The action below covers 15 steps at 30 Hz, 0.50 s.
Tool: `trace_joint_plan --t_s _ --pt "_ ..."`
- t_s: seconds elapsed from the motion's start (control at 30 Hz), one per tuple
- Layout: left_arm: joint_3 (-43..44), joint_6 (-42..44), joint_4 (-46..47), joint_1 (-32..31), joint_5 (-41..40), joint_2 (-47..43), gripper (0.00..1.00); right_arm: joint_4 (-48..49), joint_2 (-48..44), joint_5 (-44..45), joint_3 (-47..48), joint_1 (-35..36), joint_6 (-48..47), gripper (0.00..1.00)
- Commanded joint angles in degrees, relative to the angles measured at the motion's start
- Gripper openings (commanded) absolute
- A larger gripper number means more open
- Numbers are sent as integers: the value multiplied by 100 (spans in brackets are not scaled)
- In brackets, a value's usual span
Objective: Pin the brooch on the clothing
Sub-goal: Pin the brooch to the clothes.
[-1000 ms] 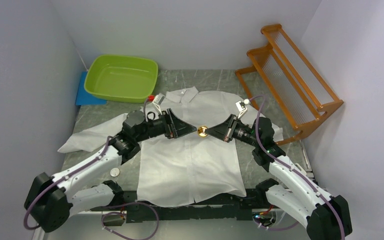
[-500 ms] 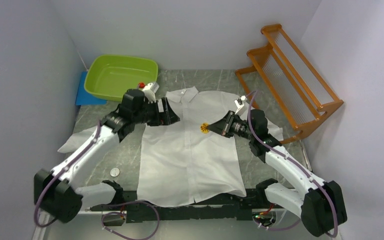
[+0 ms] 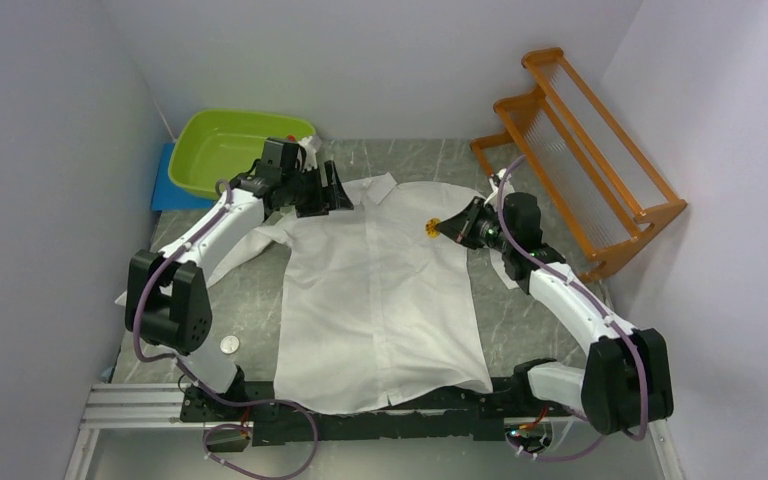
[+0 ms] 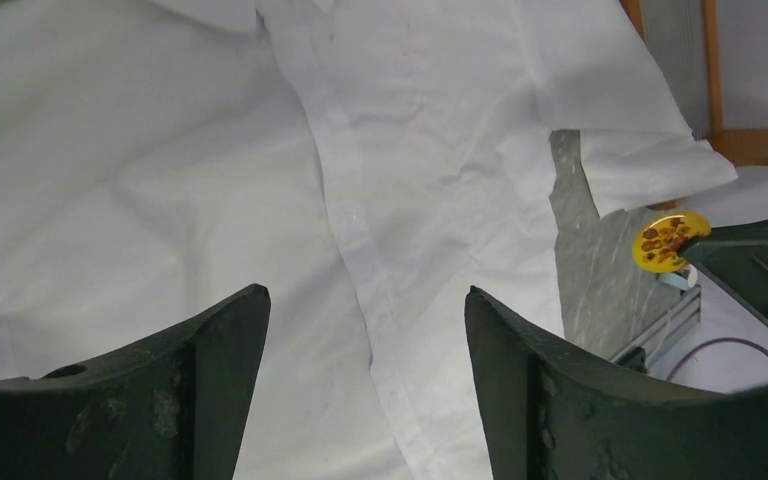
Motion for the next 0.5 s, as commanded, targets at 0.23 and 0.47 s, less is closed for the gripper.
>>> trace_joint_plan --t_s 0.23,0.47 --pt "-163 258 1072 -30 24 504 63 1342 976 -102 122 -108 430 0" --pt "-51 493 897 -266 9 790 60 2197 2170 -291 581 361 799 0"
